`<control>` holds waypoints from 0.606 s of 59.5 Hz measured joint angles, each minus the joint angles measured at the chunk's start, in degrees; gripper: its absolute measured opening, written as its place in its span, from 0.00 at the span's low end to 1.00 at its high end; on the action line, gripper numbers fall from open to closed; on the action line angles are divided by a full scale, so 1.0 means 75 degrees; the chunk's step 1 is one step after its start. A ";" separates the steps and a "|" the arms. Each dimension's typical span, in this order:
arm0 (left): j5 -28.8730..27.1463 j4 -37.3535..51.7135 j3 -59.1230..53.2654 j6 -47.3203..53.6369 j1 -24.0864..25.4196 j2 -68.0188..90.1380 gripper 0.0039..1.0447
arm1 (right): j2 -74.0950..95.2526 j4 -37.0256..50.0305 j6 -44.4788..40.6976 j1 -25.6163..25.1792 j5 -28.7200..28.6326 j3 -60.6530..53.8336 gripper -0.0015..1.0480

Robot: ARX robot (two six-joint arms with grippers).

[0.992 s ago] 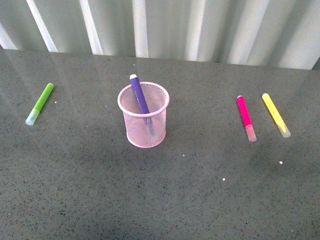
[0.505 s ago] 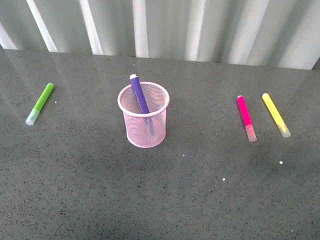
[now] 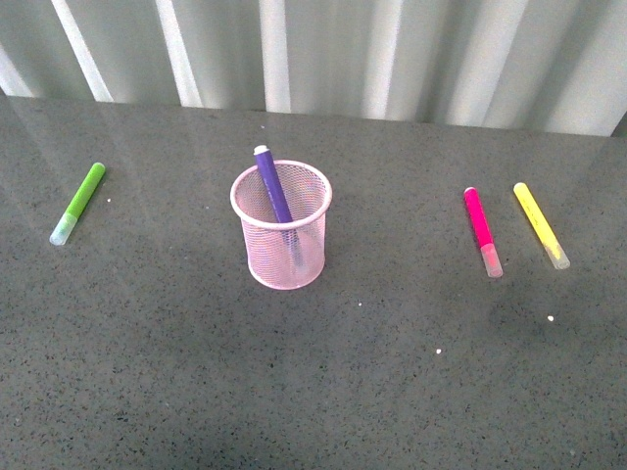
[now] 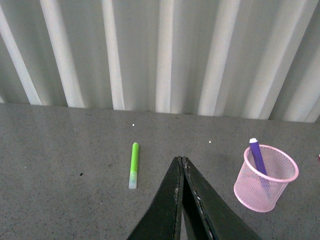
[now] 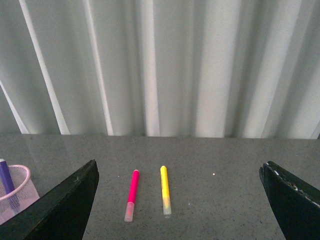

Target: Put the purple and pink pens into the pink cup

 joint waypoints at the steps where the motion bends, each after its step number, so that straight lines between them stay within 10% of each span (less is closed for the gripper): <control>1: -0.0003 -0.0038 0.0000 0.0000 0.0000 -0.0119 0.03 | 0.0000 0.0000 0.0003 0.0000 0.0000 0.0000 0.93; 16: 0.0000 -0.0090 0.0000 -0.0012 0.0000 -0.0268 0.05 | 0.0000 0.0000 0.0003 0.0003 0.0000 0.0000 0.93; 36: 0.0000 -0.0090 0.0000 -0.0006 0.0000 -0.0271 0.70 | 0.0000 0.0000 0.0003 0.0000 0.0000 0.0000 0.93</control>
